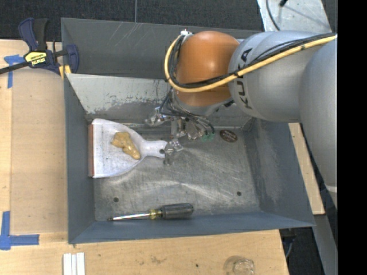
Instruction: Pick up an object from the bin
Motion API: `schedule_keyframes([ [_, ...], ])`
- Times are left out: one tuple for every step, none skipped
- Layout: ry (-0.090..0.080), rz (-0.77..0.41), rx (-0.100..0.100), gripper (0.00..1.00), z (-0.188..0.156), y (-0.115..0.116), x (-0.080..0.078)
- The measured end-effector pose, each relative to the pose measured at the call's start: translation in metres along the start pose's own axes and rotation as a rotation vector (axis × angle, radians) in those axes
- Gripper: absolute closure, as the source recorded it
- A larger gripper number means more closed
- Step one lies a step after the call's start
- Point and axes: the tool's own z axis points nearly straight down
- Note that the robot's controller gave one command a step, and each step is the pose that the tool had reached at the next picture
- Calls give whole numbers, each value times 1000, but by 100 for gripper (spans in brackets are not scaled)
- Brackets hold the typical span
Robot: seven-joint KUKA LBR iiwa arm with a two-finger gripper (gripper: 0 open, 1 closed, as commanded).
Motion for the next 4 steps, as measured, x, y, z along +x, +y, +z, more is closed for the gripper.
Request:
schedule_keyframes([
  [-4, 2, 1, 0, -3, -1, -1],
  [-8, -52, 2, 0, 28, 3, 2],
  [-14, -195, 7, 100, 55, 15, -10],
  [-14, -195, 7, 100, 55, 15, -10],
])
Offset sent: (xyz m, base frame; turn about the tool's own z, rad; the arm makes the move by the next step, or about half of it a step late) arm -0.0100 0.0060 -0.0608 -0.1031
